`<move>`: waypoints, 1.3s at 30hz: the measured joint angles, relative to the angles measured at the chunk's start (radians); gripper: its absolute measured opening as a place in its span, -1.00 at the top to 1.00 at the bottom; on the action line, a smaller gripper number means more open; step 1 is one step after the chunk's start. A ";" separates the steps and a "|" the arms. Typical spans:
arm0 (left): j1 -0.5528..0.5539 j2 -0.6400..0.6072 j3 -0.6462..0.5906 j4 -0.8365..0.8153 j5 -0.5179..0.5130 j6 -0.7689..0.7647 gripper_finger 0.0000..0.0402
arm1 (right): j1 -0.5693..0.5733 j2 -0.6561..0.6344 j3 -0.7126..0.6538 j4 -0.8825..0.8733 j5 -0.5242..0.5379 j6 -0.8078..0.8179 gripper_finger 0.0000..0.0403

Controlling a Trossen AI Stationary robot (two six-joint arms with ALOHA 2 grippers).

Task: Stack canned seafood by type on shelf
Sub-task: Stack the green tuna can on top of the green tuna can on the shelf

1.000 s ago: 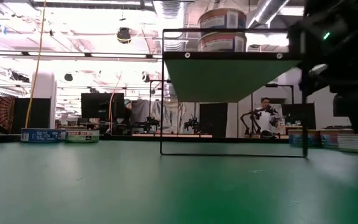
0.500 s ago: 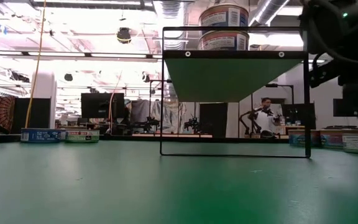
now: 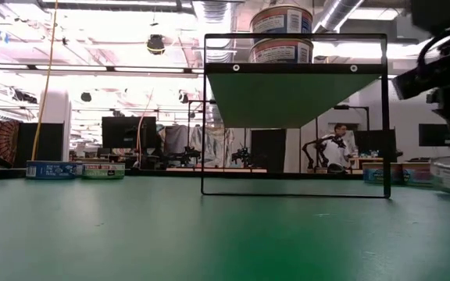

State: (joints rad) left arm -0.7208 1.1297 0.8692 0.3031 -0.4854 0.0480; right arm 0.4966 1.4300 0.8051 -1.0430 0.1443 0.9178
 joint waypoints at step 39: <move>0.000 0.000 0.000 -0.021 -0.024 -0.026 0.10 | 0.415 0.204 0.389 -0.006 0.162 0.383 -0.41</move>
State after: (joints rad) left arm -0.7204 1.1297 0.8696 0.2825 -0.5095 0.0216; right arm 0.9118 1.6339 1.1942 -1.0490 0.3066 1.3007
